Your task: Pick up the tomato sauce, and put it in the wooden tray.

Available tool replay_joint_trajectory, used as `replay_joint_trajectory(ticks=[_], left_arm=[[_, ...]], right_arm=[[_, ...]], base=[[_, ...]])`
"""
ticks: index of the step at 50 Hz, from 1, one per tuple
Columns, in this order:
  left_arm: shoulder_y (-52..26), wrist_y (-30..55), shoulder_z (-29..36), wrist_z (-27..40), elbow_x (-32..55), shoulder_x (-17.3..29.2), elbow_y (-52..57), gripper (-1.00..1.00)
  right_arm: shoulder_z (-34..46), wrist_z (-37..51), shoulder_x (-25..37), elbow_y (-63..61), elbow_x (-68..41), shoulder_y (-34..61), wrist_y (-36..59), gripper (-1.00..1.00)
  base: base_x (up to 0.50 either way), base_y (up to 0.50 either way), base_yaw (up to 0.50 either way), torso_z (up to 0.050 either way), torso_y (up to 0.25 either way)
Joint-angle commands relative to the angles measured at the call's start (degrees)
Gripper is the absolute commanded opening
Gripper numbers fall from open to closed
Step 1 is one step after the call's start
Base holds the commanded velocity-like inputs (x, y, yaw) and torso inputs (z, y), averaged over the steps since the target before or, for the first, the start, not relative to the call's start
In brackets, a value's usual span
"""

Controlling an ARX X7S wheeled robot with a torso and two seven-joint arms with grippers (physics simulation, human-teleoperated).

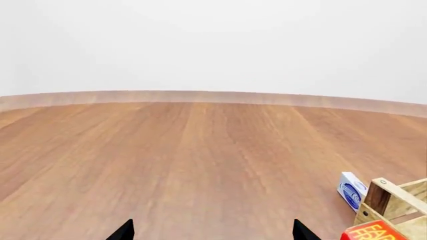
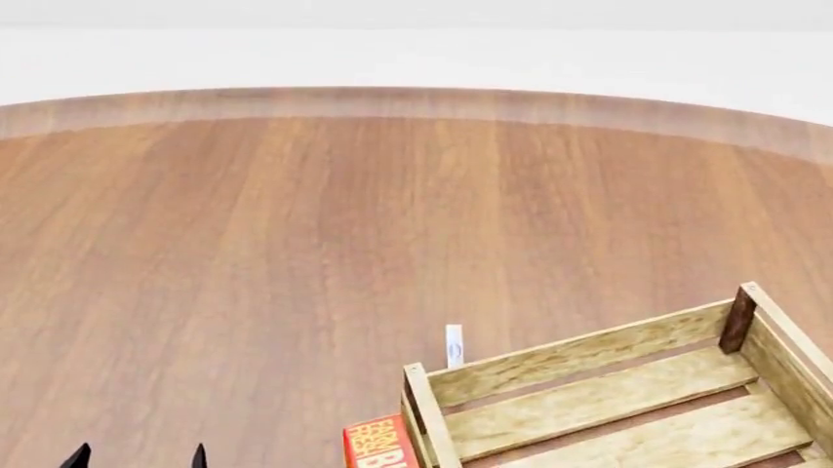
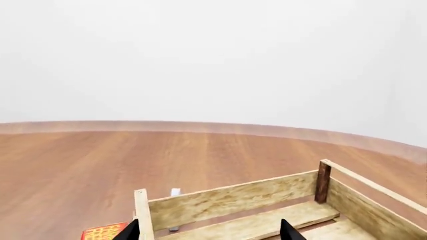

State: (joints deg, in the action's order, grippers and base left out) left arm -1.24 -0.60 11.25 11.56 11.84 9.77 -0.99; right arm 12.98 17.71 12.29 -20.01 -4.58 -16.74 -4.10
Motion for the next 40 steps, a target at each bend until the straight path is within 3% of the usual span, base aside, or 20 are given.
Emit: replay_joint_trajectory(ticks=[1, 5, 6, 40], left_arm=[[0.10, 0.38, 0.23, 0.37, 0.57, 0.44, 0.63, 1.00], [0.03, 0.08, 0.32, 0.40, 0.72, 0.48, 0.40, 1.00], [-0.26, -0.39, 0.32, 0.26, 0.72, 0.43, -0.51, 1.00], [-0.59, -0.67, 1.48, 1.28, 1.31, 0.96, -0.84, 1.00]], right_arm=[[1.52, 1.56, 1.28, -4.26, 1.45, -9.21, -6.06, 1.00], [2.01, 2.85, 2.09, -4.42, 4.26, -14.50, -10.53, 1.00], [1.88, 4.98, 1.58, 0.97, 6.41, -17.78, -18.87, 1.00], [3.54, 7.52, 1.73, 8.33, 4.97, -20.06, -26.41, 1.00]], base=[[0.00, 0.00, 0.00, 0.000, 0.000], [0.00, 0.00, 0.00, 0.000, 0.000], [0.00, 0.00, 0.00, 0.000, 0.000], [0.00, 0.00, 0.00, 0.000, 0.000]])
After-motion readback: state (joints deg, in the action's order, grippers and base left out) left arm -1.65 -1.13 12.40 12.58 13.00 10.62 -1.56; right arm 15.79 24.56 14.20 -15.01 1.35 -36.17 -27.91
